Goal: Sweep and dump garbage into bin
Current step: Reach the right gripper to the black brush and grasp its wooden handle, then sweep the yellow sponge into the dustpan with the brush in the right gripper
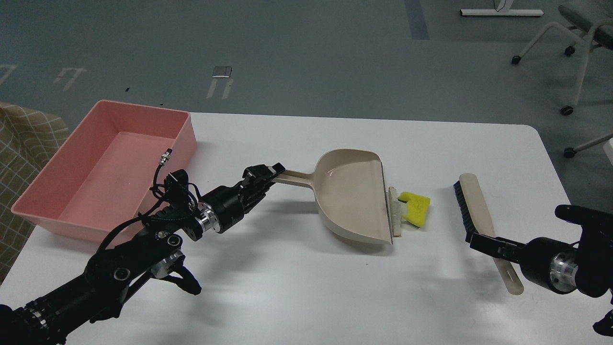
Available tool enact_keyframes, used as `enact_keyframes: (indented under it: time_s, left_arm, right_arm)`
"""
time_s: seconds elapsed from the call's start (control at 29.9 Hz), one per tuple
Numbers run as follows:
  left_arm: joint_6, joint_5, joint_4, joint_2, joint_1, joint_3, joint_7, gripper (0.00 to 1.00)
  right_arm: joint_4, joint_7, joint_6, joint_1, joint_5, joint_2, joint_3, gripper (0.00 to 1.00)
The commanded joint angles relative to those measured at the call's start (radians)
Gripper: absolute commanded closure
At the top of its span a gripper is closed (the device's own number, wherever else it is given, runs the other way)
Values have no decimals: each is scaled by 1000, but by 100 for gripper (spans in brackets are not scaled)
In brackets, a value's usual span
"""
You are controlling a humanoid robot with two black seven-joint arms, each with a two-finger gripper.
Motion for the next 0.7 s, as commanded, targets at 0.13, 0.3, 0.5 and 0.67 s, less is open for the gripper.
enact_keyframes:
  time_s: [0.13,0.3,0.5,0.67]
  left_arm:
    - [-1,0,0,-2,2,0,-1,100]
    - [-1,2,0,-1,6,0,-1,100]
    - [-4,0,0,9,-1,31,-1,100]
    - [-4,0,0,5,2,32,-1,100]
  right_arm:
    - [0,-12,0,16,4,1,-42,44]
    - [0,-11,0,27,5,-9,-40,67]
    - [3,-9,0,30,7,-10,-40,90]
    - [3,-3,0,42,10,2,-42,100]
